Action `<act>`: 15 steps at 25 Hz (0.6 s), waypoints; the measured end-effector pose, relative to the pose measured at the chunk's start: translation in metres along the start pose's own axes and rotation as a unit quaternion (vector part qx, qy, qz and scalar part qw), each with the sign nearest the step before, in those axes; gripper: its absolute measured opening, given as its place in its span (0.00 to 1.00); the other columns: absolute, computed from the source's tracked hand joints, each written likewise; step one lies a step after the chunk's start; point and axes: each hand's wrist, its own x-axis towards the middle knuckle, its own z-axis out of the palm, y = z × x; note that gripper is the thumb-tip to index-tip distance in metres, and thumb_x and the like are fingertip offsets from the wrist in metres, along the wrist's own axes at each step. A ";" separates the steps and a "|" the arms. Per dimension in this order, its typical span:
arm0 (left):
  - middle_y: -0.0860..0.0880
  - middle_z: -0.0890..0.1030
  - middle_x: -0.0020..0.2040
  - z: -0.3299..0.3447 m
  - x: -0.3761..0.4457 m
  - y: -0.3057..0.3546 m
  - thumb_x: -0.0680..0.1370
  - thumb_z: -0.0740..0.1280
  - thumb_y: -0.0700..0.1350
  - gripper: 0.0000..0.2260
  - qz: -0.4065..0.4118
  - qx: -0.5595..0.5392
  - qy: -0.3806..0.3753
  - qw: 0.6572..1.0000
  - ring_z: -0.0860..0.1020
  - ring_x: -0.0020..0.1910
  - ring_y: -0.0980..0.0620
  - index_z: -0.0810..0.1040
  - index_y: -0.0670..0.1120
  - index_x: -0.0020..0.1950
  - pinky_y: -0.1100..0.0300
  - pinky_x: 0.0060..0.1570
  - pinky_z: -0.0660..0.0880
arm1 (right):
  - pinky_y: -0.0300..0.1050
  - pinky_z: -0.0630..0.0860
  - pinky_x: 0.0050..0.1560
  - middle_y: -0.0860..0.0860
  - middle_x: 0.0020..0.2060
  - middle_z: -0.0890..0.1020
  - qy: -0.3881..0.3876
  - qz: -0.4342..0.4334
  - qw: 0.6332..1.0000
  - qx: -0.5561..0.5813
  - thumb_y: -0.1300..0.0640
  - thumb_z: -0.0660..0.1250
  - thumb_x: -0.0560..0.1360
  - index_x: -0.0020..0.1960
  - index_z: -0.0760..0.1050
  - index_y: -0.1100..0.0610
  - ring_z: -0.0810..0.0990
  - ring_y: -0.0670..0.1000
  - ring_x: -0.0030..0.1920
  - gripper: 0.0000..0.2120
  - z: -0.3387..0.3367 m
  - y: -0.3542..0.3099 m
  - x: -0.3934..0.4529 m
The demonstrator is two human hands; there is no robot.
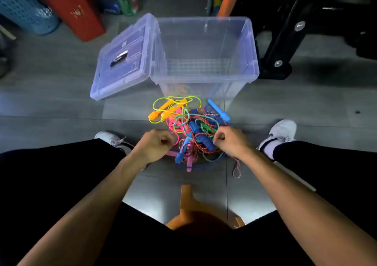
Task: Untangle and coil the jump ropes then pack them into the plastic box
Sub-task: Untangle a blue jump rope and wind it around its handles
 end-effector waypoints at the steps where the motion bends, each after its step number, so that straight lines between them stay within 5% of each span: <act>1: 0.57 0.82 0.35 0.005 0.004 -0.007 0.73 0.68 0.35 0.08 -0.009 0.014 0.000 1.000 0.79 0.37 0.61 0.82 0.48 0.40 0.68 0.42 0.72 | 0.45 0.76 0.42 0.54 0.40 0.85 -0.015 0.013 1.000 0.005 0.59 0.68 0.70 0.40 0.81 0.57 0.82 0.54 0.44 0.03 0.011 0.008 0.006; 4: 0.52 0.81 0.37 0.012 0.009 -0.013 0.72 0.69 0.35 0.06 -0.032 0.040 0.014 0.999 0.76 0.33 0.62 0.83 0.44 0.43 0.74 0.36 0.69 | 0.49 0.78 0.44 0.59 0.41 0.84 -0.050 0.062 0.997 -0.024 0.61 0.67 0.70 0.41 0.82 0.61 0.81 0.62 0.46 0.06 0.044 0.027 0.024; 9: 0.50 0.82 0.39 0.019 0.009 -0.006 0.74 0.68 0.37 0.07 -0.071 -0.002 0.045 0.996 0.80 0.39 0.54 0.84 0.46 0.48 0.63 0.43 0.74 | 0.48 0.74 0.48 0.58 0.51 0.82 -0.028 0.095 0.995 -0.018 0.55 0.71 0.70 0.53 0.78 0.59 0.79 0.60 0.54 0.13 0.069 0.035 0.070; 12: 0.52 0.82 0.37 0.020 0.019 0.007 0.74 0.69 0.36 0.05 -0.040 -0.029 0.053 0.997 0.78 0.37 0.58 0.83 0.43 0.45 0.68 0.41 0.71 | 0.47 0.72 0.43 0.58 0.48 0.81 -0.126 0.097 0.986 -0.058 0.49 0.74 0.66 0.52 0.77 0.59 0.80 0.61 0.50 0.19 0.086 0.039 0.077; 15: 0.58 0.78 0.33 0.016 0.028 0.006 0.74 0.68 0.35 0.06 -0.029 -0.020 0.023 0.999 0.75 0.32 0.68 0.83 0.44 0.44 0.76 0.35 0.67 | 0.47 0.70 0.41 0.58 0.40 0.77 -0.083 0.105 0.991 -0.016 0.52 0.72 0.68 0.39 0.72 0.57 0.78 0.59 0.44 0.11 0.090 0.042 0.074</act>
